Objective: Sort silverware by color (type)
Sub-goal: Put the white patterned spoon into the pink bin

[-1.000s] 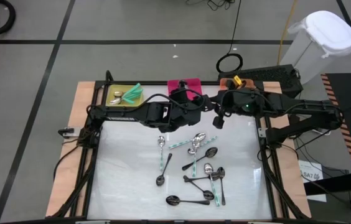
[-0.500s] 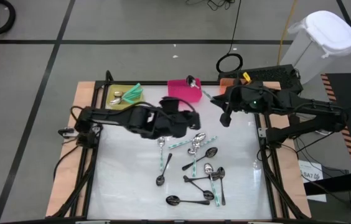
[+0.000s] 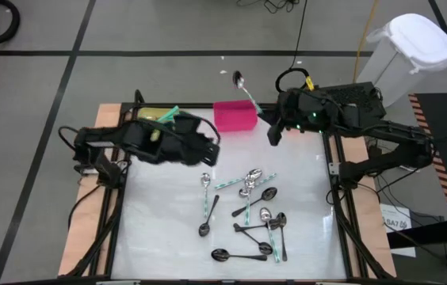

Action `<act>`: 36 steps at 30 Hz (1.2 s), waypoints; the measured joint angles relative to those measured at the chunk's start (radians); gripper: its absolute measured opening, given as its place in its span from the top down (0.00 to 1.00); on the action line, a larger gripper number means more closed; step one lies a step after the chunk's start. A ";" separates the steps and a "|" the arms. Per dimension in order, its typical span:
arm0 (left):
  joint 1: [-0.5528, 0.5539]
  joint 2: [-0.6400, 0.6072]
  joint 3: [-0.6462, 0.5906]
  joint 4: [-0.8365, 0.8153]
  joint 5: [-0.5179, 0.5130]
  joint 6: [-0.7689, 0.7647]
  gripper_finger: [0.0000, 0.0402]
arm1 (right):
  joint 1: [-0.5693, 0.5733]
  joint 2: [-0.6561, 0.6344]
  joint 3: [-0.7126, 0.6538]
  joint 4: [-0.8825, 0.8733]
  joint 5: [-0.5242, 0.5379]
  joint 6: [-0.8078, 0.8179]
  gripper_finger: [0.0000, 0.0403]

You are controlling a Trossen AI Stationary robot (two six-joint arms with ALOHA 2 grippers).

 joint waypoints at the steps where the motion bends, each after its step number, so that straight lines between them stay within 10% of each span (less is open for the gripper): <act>1: 0.011 -0.018 0.000 -0.013 0.011 0.038 0.62 | -0.006 0.022 0.029 -0.013 0.005 -0.003 0.92; 13: 0.133 -0.137 0.000 -0.128 0.109 0.341 0.62 | -0.134 0.371 0.312 -0.201 -0.085 -0.163 0.92; 36: 0.141 -0.095 -0.037 0.094 0.104 0.680 0.62 | -0.377 0.622 0.320 -0.212 -0.398 -0.357 0.92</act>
